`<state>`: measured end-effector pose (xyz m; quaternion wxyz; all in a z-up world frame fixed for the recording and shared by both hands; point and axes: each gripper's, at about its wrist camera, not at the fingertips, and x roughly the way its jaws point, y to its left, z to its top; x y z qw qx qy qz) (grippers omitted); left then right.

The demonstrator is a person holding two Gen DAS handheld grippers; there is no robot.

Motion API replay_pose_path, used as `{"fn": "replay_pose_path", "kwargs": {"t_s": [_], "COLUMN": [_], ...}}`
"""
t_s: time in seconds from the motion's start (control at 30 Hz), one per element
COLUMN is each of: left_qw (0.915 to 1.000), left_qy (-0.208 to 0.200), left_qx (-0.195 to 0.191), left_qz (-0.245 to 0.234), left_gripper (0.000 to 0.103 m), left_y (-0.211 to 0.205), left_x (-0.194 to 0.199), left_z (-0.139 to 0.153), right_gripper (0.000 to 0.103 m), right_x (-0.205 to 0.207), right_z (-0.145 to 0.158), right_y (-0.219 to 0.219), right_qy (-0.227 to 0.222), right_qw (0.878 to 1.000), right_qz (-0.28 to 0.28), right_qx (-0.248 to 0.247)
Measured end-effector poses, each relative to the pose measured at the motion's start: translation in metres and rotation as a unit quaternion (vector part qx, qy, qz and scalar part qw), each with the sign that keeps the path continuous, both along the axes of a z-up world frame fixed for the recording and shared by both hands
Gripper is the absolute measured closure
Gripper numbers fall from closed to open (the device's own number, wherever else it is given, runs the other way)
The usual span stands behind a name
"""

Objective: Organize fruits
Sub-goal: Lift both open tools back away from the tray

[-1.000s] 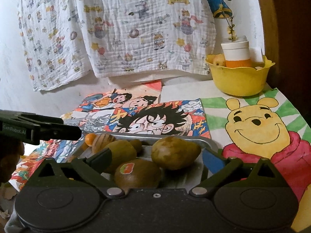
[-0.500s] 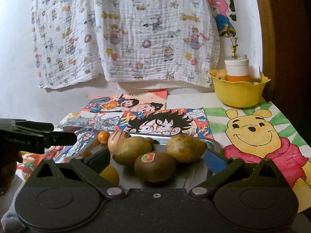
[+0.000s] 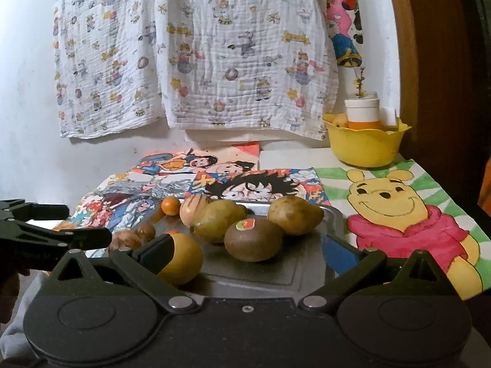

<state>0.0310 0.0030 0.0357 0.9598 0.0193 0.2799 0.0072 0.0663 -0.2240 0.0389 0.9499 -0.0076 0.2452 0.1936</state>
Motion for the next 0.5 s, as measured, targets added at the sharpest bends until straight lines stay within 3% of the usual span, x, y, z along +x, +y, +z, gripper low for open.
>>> {"fn": "replay_pose_path", "kwargs": {"t_s": [0.5], "left_qw": [0.9999], "left_qy": [0.002], "left_qx": [-0.010], "left_qz": [0.006], "left_gripper": [0.000], "left_y": [-0.010], "left_x": [-0.033], "left_z": [-0.023], "right_gripper": [0.001], "right_x": [-0.030], "right_z": [-0.013], "right_y": [-0.013], "right_qy": [0.006], "right_qw": [1.000], "right_qz": [0.009], "right_qx": [0.008]}}
